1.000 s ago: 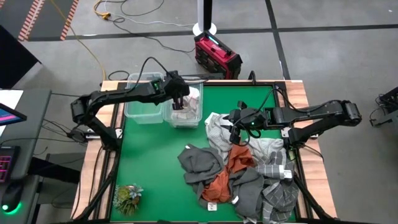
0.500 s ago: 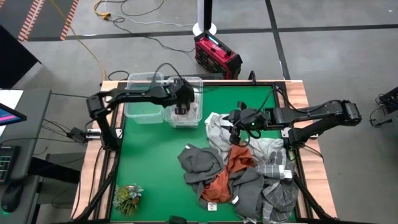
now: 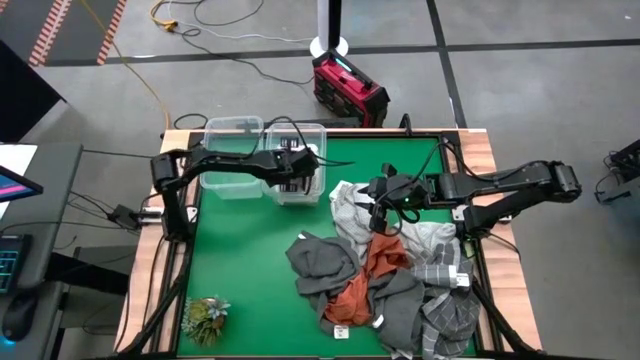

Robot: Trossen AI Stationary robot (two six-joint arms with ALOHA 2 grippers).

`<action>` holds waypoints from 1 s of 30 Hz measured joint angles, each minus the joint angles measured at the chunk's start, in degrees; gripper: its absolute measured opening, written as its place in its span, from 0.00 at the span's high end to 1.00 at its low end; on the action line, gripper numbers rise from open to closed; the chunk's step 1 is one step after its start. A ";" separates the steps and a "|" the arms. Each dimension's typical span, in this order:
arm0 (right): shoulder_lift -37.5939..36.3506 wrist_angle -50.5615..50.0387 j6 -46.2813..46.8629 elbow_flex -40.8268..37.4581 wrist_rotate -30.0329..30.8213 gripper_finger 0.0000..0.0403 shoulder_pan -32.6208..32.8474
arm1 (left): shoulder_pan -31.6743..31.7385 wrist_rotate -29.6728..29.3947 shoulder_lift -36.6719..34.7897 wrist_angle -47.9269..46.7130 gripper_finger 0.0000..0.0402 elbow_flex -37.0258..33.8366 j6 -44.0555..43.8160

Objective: Sort towels by color in basket
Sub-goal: Put the white towel into the right transparent bin, then put the light gray towel into the right transparent bin

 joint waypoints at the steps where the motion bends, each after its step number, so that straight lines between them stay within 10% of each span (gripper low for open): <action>1: 0.00 -0.02 -0.02 0.00 0.00 0.52 0.00 | -0.17 -0.05 -0.77 -0.22 0.75 0.00 -0.36; 12: 0.00 -0.04 -0.06 0.00 0.00 0.52 0.00 | -1.85 10.07 -10.41 -8.79 0.35 0.00 -9.87; 24: 0.00 -0.52 -1.46 0.00 0.00 0.52 -0.58 | -1.94 19.66 -23.95 -3.14 0.32 0.00 -16.06; 30: 0.00 0.33 -2.19 -1.77 0.35 0.52 -2.78 | -3.41 34.16 -26.41 2.02 0.32 -0.10 -19.49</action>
